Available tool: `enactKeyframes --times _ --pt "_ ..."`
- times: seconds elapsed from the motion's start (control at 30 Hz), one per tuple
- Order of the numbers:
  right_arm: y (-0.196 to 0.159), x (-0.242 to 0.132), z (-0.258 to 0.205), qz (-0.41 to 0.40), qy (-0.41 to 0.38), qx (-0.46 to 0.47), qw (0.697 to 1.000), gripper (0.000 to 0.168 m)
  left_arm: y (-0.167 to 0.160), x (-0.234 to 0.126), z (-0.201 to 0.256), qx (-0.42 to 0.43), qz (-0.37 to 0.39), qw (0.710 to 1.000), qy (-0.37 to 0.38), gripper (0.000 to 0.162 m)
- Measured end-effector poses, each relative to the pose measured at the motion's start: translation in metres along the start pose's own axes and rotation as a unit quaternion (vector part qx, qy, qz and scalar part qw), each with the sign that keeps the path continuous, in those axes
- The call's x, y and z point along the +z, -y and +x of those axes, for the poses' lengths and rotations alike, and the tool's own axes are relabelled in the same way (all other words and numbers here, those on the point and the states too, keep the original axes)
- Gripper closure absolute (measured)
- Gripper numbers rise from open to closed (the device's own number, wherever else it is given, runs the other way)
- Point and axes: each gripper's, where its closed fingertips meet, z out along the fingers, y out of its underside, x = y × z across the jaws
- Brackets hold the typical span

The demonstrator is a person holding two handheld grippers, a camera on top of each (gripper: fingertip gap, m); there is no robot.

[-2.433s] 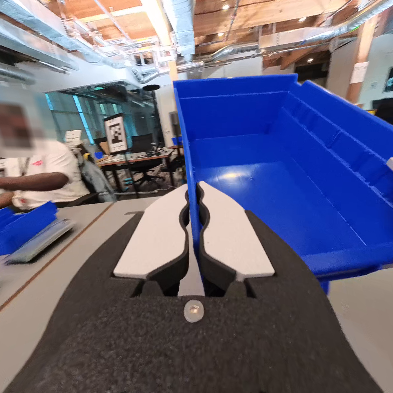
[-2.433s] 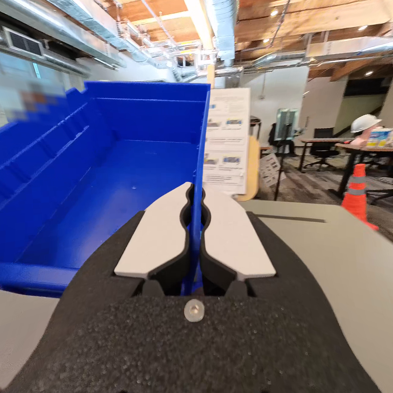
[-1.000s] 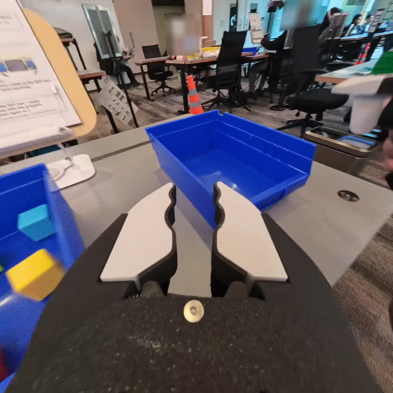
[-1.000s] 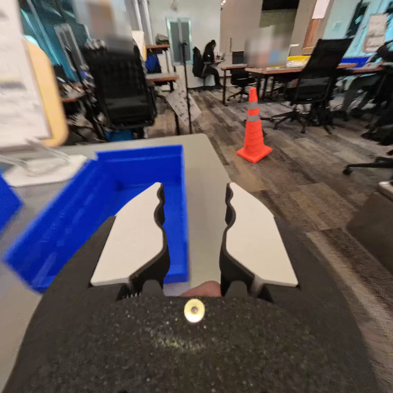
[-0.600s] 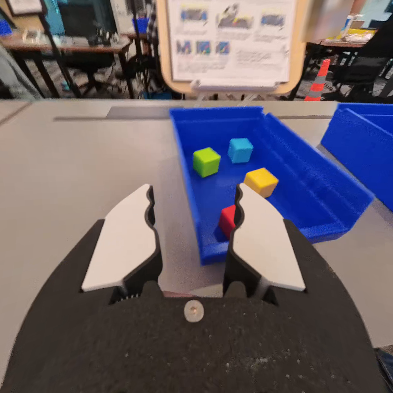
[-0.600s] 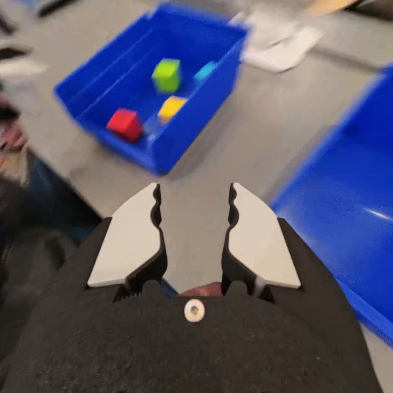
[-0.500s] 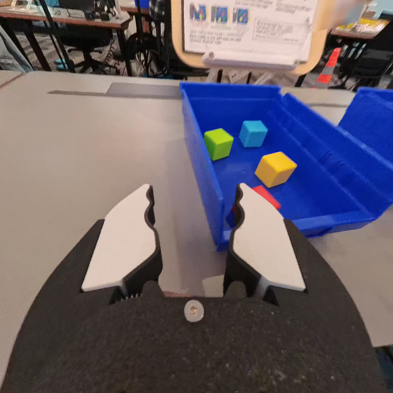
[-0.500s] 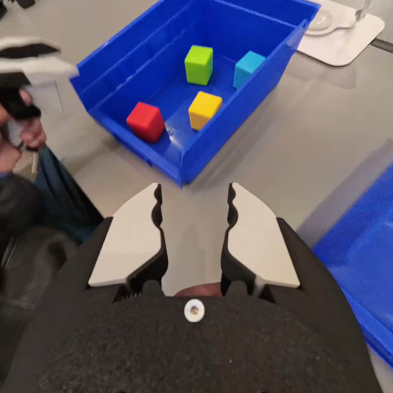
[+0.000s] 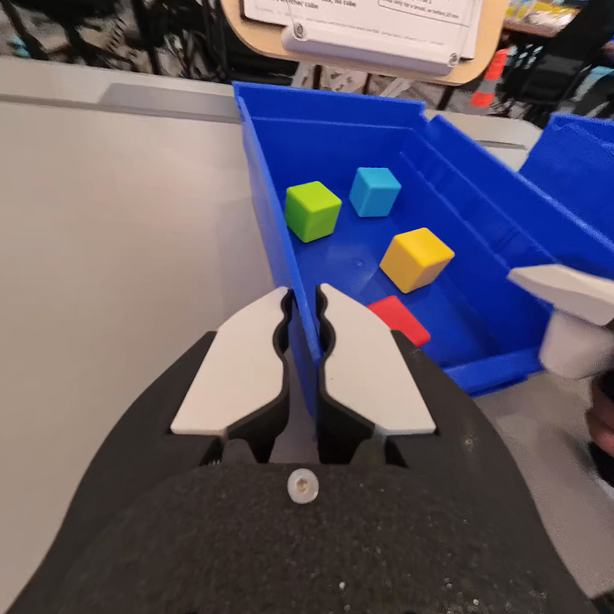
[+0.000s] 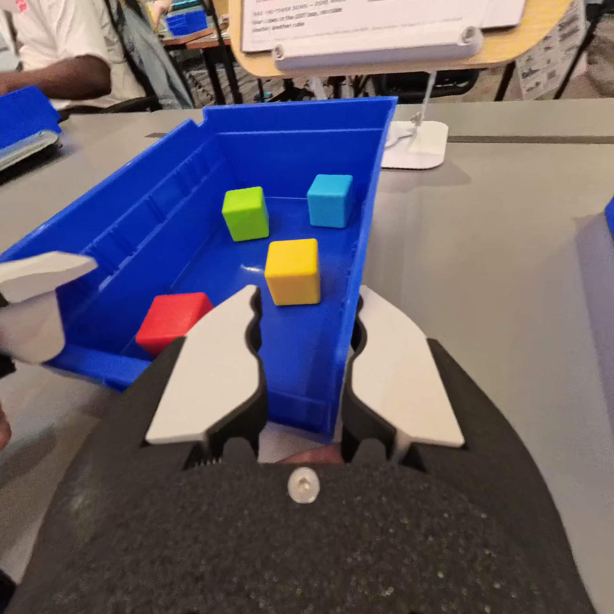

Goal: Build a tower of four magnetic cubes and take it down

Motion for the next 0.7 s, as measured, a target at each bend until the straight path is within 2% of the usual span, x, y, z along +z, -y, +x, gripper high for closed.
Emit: enactKeyframes --times 0.07,0.13,0.17,0.4,0.57,0.7 --pt "0.0 -0.003 0.009 0.001 -0.037 0.043 0.998 0.143 0.001 -0.003 -0.005 0.019 0.003 0.999 0.029 0.156" --pt "0.001 -0.007 0.008 0.001 -0.047 0.042 0.998 0.151 0.001 -0.005 -0.009 0.017 0.003 0.999 0.035 0.158" --pt "0.001 -0.01 0.009 0.002 -0.06 0.042 0.997 0.16 0.002 -0.007 -0.013 0.018 0.004 0.999 0.04 0.159" --pt "0.018 0.002 -0.027 0.027 -0.095 0.041 0.994 0.165 0.022 -0.024 -0.049 0.044 0.031 0.995 0.083 0.161" --pt "0.046 0.023 -0.102 0.066 -0.087 0.045 0.993 0.164 0.045 -0.048 -0.121 0.031 0.046 0.993 0.104 0.16" --pt "0.049 0.049 -0.175 0.066 -0.048 0.035 0.996 0.162 0.056 -0.068 -0.193 0.051 0.045 0.992 0.103 0.16"
